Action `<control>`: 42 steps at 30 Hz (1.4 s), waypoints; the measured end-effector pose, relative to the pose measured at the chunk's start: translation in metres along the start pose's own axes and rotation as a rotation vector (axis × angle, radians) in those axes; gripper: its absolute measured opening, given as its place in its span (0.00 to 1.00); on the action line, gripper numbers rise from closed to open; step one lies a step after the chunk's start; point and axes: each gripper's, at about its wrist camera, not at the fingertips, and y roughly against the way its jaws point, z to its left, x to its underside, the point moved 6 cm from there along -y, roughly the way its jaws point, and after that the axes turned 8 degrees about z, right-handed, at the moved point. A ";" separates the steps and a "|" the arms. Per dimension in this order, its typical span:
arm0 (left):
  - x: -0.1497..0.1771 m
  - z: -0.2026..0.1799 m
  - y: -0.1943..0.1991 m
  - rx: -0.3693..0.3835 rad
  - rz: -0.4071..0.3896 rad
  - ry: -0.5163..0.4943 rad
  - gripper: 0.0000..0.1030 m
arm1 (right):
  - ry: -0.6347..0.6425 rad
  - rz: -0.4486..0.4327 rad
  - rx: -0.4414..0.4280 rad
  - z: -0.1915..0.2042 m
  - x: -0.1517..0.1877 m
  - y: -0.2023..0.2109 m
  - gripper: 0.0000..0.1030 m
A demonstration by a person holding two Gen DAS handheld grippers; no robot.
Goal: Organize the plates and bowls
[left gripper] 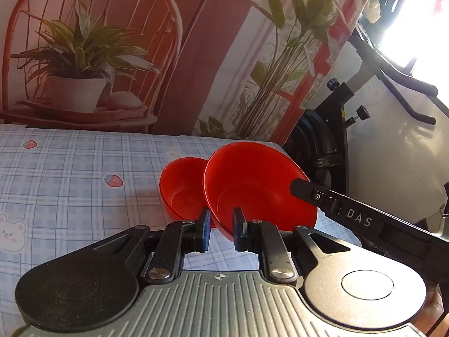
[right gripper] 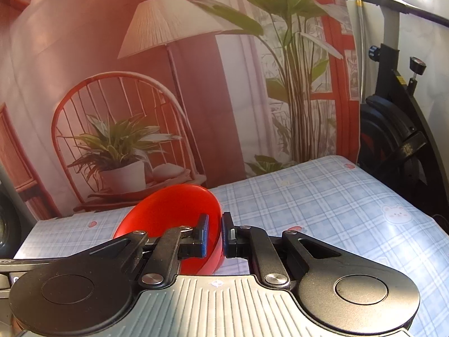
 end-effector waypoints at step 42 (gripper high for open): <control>-0.019 0.058 -0.087 -0.023 0.111 0.077 0.28 | -0.124 0.134 -0.003 -0.013 0.024 -0.109 0.13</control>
